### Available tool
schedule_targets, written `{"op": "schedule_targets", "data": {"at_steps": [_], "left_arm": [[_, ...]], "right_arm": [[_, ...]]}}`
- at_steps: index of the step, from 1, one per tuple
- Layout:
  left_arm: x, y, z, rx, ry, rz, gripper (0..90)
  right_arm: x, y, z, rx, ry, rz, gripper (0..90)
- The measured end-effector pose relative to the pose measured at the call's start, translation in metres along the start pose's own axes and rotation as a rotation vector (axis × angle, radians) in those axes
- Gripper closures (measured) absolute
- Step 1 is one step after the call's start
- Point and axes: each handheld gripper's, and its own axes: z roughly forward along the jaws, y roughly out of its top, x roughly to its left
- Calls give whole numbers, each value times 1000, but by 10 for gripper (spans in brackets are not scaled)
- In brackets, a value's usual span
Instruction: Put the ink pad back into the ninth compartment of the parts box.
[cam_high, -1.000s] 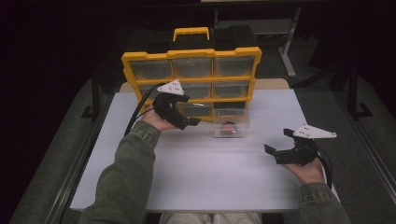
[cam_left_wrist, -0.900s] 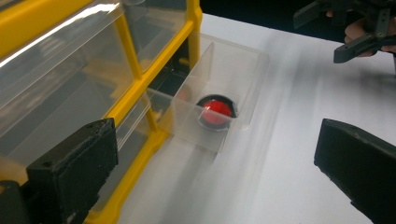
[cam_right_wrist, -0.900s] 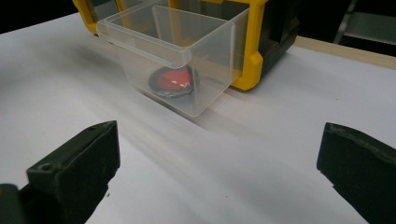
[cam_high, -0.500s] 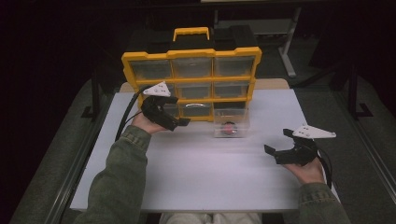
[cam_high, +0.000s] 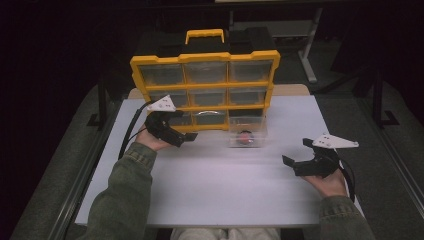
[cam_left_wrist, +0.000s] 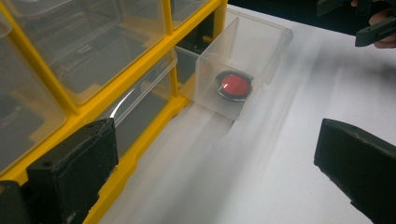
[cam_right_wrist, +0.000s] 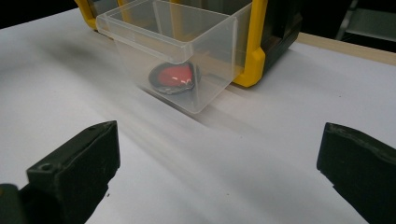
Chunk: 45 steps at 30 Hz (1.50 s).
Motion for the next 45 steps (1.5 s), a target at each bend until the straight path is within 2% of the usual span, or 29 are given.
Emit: {"op": "schedule_targets", "data": {"at_steps": [4,11,20,28,38,45], "left_arm": [[-4,-9,-3,2,17,8,0],[-7,-24,-7,-6,33,-7,0],[-13,-40,-7,-14,55,-7,0],[-11,-57,-15,-47,86,-50,0],[-9,-80,-34,-126,146,-112,0],[-7,-92,-51,-231,202,-163,0]], "right_arm": [[0,0,0,0,0,0,0],[1,0,1,3,0,-2,0],[1,0,1,4,0,-1,0],[1,-1,2,10,3,0,0],[1,-1,2,10,6,2,0],[2,-1,2,9,5,2,0]]}}
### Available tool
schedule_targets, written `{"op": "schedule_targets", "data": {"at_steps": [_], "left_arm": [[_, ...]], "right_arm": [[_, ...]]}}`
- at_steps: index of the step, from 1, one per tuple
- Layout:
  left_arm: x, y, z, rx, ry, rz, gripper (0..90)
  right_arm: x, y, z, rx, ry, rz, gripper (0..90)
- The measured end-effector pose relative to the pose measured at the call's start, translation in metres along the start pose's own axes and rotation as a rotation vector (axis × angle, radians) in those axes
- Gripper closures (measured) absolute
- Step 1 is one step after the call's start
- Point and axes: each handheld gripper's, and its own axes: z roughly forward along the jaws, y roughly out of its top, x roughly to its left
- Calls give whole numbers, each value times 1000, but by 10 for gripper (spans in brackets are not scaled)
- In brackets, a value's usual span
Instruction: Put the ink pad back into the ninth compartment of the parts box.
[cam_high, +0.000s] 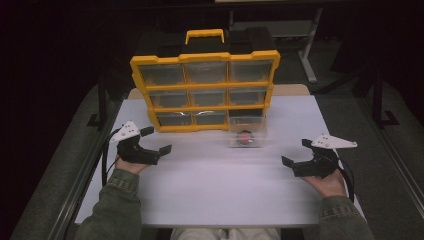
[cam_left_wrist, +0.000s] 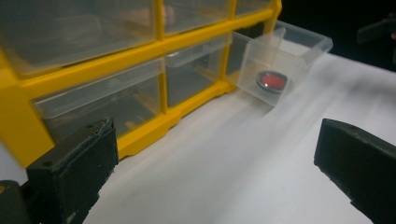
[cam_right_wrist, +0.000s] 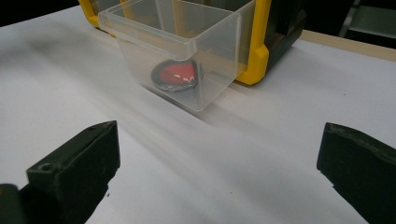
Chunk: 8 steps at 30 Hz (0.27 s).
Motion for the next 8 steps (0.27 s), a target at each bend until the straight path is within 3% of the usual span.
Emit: {"op": "schedule_targets", "data": {"at_steps": [8], "left_arm": [[8,-11,-10,-54,55,-58,0]], "right_arm": [[-1,1,-2,-12,-4,1,0]]}}
